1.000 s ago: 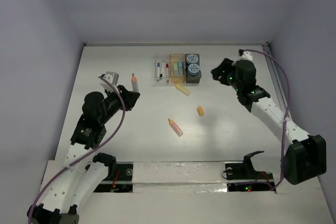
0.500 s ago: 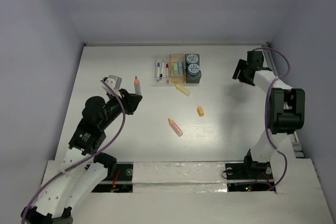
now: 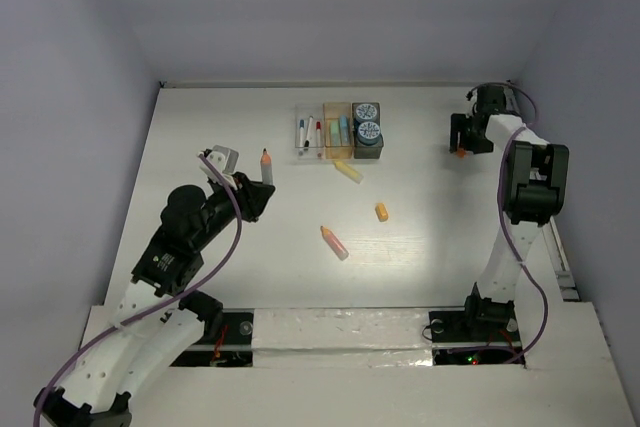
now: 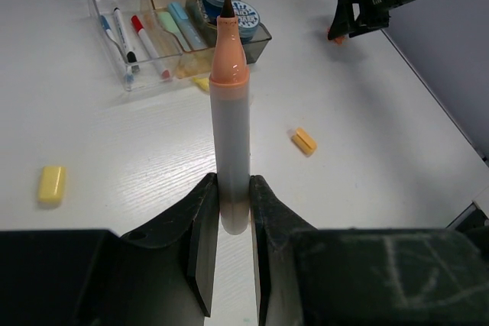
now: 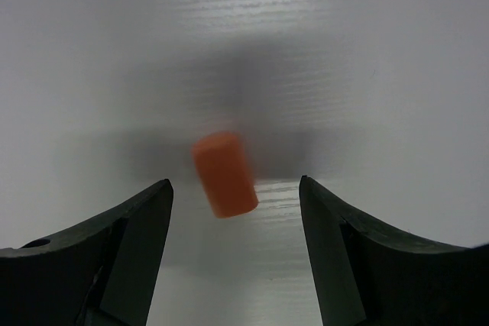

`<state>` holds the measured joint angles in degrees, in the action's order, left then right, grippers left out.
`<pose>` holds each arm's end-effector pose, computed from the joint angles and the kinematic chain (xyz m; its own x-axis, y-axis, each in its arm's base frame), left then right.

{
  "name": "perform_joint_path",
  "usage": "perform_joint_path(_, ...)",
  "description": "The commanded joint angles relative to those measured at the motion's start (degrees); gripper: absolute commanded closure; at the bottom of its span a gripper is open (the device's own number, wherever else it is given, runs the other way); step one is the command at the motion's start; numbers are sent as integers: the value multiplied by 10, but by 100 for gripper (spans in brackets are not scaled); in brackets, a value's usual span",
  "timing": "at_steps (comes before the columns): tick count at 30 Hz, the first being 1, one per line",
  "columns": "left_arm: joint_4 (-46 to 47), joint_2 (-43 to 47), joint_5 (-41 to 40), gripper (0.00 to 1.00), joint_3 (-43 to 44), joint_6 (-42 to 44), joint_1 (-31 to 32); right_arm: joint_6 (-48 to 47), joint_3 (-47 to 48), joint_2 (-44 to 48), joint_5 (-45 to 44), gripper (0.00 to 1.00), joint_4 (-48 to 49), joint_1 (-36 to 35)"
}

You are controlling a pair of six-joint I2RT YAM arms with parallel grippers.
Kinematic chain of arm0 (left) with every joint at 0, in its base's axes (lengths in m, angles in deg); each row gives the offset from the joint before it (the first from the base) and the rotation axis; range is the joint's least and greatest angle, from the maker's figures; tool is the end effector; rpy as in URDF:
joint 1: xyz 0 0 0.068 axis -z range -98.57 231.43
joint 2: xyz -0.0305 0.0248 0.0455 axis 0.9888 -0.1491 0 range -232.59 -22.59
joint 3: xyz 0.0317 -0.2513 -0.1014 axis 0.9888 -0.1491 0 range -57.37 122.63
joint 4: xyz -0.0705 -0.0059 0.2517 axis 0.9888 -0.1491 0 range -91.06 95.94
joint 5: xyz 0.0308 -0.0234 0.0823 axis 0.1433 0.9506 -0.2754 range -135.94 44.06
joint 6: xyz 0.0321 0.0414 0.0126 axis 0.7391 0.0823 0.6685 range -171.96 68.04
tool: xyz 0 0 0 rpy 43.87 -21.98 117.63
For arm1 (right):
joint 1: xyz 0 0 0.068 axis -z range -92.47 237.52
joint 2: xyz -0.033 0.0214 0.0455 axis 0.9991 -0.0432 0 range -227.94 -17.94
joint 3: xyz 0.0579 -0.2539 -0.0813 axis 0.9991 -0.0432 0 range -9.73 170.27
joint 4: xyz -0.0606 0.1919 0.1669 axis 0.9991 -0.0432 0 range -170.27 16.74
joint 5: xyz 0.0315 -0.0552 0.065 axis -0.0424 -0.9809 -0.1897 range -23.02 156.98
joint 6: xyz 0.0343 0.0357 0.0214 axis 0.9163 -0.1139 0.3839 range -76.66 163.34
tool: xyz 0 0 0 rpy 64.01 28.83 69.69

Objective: Sort the stationery into containers
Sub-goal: Pick up the pen cap from the center of the board.

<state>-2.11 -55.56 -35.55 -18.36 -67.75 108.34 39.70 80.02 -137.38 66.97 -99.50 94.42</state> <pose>0.1261 -0.0713 0.3388 -0.1951 -0.2011 -0.9599 0.5745 0.7698 -0.2781 0.4504 -0.0544 0.1834 -0.8283 0.0363 -0.5591 0.0678 0.9971 -0.0357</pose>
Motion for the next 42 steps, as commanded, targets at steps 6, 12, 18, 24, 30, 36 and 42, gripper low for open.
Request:
perform_joint_path(6, 11, 2, -17, 100, 27, 9, 12, -33, 48, -43, 29, 35, -31, 6)
perform_joint_path(12, 12, -3, -19, 100, 27, 9, 12, -30, 81, -72, 31, 52, -50, 6)
perform_joint_path(18, 14, -10, -19, 100, 27, 10, 12, -16, 101, -82, 53, 60, -66, 6)
perform_joint_path(24, 15, -14, -19, 100, 27, 10, 12, 20, 94, -55, 53, 88, -66, 6)
perform_joint_path(30, 16, -29, -6, 100, 25, 9, 7, 96, -18, 109, 53, 98, 35, -46)
perform_joint_path(36, 16, -48, 2, 100, 23, 10, -11, 179, -135, 249, 92, 97, 175, -200)
perform_joint_path(42, 20, -77, 21, 100, 23, 10, -11, 280, -181, 302, 123, 98, 319, -353)
